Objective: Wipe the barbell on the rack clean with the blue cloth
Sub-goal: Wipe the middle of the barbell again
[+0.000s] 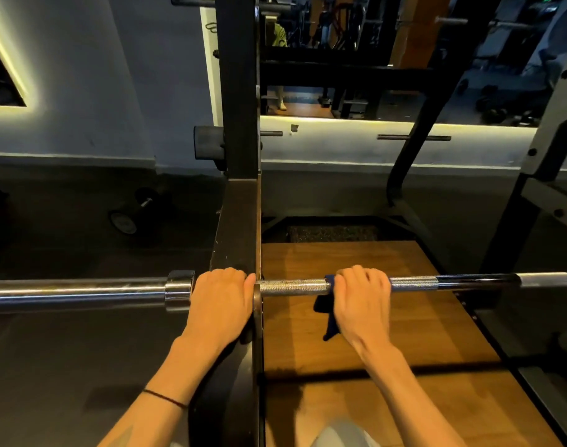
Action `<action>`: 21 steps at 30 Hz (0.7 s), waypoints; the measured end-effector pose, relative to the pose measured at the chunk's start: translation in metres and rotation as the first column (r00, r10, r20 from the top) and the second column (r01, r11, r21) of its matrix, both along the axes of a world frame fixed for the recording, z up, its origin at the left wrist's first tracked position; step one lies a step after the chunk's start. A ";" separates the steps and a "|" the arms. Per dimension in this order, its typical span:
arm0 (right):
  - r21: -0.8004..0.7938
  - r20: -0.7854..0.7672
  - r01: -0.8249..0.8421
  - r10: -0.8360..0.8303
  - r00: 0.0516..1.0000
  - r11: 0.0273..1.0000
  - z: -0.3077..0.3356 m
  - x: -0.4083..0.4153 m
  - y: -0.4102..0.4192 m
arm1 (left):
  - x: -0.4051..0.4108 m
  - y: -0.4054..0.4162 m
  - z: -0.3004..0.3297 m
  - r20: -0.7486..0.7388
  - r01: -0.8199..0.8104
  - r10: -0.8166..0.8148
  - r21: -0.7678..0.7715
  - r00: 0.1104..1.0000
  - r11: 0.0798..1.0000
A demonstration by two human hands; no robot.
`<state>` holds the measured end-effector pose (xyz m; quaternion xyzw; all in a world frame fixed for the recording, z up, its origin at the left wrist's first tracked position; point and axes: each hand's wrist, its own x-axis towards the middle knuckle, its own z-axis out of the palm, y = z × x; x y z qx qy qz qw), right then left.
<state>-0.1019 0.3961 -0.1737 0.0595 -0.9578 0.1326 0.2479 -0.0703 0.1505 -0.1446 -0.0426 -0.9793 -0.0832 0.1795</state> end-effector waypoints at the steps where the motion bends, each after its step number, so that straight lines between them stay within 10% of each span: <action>1: 0.021 0.017 -0.023 0.022 1.000 1.000 0.002 0.002 -0.013 | -0.001 -0.002 -0.004 -0.018 -0.001 0.002 0.032 1.000 0.999; 12: 0.321 -0.042 -0.248 0.275 0.961 0.914 0.020 -0.004 -0.040 | 0.010 0.002 -0.012 -0.182 0.045 -0.044 0.004 0.982 0.999; 21: -0.078 -0.060 0.060 -0.064 0.996 0.995 0.000 0.002 0.010 | 0.048 0.013 -0.041 -0.116 -0.005 0.034 0.239 0.993 0.971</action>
